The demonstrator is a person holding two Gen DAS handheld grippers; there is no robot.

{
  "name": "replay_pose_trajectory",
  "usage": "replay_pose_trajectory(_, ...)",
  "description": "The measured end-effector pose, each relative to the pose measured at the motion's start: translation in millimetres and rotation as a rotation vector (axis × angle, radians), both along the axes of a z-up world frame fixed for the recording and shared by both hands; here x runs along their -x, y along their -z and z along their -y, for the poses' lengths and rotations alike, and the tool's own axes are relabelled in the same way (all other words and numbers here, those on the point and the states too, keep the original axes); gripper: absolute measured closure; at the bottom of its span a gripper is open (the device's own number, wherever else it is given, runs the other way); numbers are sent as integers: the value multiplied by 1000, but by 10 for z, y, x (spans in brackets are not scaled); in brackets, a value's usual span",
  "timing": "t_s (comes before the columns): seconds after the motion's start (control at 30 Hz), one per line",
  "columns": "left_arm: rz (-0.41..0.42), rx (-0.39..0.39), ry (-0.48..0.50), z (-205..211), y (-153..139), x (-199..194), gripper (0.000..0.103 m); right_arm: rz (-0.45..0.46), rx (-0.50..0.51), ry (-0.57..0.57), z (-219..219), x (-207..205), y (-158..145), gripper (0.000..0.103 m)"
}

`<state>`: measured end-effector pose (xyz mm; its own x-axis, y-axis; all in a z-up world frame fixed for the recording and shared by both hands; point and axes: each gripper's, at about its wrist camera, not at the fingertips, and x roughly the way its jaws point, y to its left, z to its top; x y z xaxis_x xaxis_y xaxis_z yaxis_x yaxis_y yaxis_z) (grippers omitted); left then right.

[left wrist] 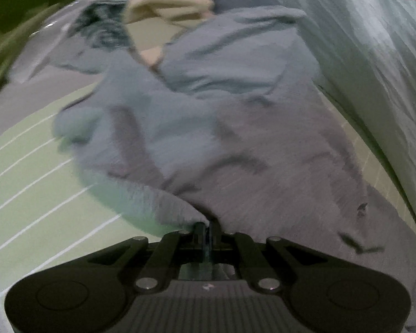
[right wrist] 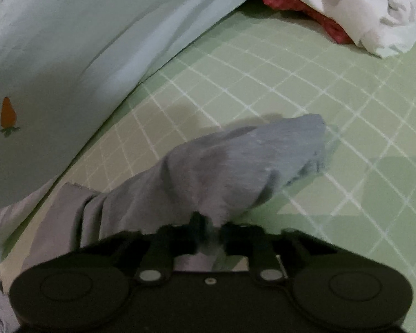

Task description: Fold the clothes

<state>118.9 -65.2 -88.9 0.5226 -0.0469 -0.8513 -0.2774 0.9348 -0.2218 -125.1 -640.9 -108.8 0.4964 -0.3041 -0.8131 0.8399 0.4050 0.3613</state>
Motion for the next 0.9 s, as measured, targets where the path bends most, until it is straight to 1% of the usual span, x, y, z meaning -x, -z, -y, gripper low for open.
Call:
replay_pose_trajectory(0.07, 11, -24, 24, 143, 7, -170, 101, -4, 17, 7, 81, -83, -15, 97)
replay_pose_trajectory(0.2, 32, -23, 82, 457, 25, -569, 101, -29, 76, 22, 287, -322, -52, 98)
replay_pose_trajectory(0.27, 44, -4, 115, 667, 40, -785, 101, -44, 116, 22, 425, -434, -70, 98)
replay_pose_trajectory(0.37, 54, 41, 157, 1018, 41, -1052, 101, -79, 216, 31, 649, -529, -171, 98)
replay_pose_trajectory(0.47, 79, 94, 212, 1322, -60, -1098, 101, -103, 331, 68, 833, -446, -381, 98)
replay_pose_trajectory(0.53, 86, 96, 237, 1270, -137, -856, 101, -131, 434, 90, 883, -279, -562, 98)
replay_pose_trajectory(0.6, 92, 98, 262, 1218, -214, -614, 101, -179, 538, 95, 850, -26, -694, 98)
replay_pose_trajectory(0.63, 95, 99, 275, 1192, -253, -493, 101, -195, 565, 105, 830, 133, -730, 98)
replay_pose_trajectory(0.73, 105, 102, 312, 1113, -367, -130, 101, -213, 550, 157, 747, 709, -725, 98)
replay_pose_trajectory(0.83, 48, 51, 296, 909, -327, 309, 101, -229, 471, 189, 555, 1235, -516, 98)
replay_pose_trajectory(0.87, 24, 30, 293, 825, -294, 455, 101, -233, 443, 190, 502, 1359, -436, 98)
replay_pose_trajectory(0.9, -1, 31, 271, 721, -256, 554, 101, -239, 419, 185, 425, 1454, -362, 98)
